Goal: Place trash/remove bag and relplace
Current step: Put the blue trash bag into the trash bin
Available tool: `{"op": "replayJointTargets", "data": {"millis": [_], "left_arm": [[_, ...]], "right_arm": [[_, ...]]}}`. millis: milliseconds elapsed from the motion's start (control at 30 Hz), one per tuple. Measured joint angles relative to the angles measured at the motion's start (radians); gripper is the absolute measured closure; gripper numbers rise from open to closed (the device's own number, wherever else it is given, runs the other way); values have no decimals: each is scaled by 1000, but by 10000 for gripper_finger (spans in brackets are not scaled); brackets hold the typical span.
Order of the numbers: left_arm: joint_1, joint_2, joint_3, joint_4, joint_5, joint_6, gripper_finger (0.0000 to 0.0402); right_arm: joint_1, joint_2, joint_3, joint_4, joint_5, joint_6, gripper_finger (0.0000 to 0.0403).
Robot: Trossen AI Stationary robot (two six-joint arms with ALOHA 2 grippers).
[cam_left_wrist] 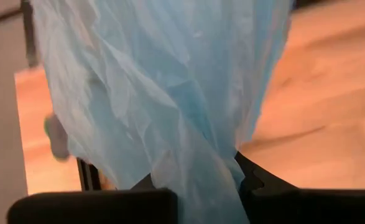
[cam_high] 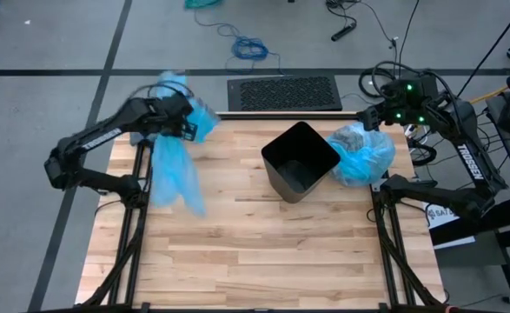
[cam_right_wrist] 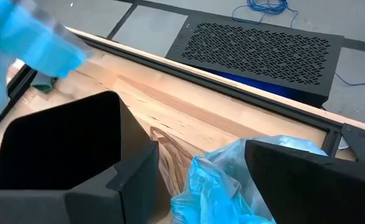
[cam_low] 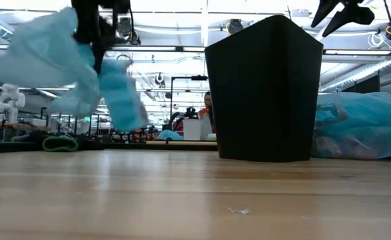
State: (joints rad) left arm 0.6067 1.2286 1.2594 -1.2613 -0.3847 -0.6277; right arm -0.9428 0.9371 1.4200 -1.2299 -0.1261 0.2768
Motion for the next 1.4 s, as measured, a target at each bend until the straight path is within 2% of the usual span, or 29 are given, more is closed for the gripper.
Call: {"op": "replayJointTargets", "data": {"millis": [167,300,400,667,767,1000,1100,1200,1267,1333,1400], "left_arm": [[-5,51,-164,50,16,-71,342],[-22,61,-262,178,74,-133,341],[-27,61,-282,222,102,-153,340],[-23,60,-283,212,103,-142,333],[-20,60,-283,203,105,-123,308],[15,59,-283,164,119,-82,220],[15,59,-283,159,121,-70,203],[15,55,-283,148,125,-71,216],[15,42,-283,143,125,-71,244],[15,30,-277,136,125,-71,290],[15,9,-264,131,118,-69,352]], "right_arm": [[0,11,0,-1,0,-34,172],[0,13,0,-1,0,-58,172],[0,16,0,-1,0,-61,172],[0,24,0,-1,0,-80,172],[0,30,0,0,0,-80,172],[0,48,0,12,0,-83,172],[0,55,0,15,0,-83,172],[0,59,0,15,0,-82,172],[0,62,0,15,0,-82,172],[0,63,0,15,0,-81,172],[0,63,0,15,0,-80,172]]}}
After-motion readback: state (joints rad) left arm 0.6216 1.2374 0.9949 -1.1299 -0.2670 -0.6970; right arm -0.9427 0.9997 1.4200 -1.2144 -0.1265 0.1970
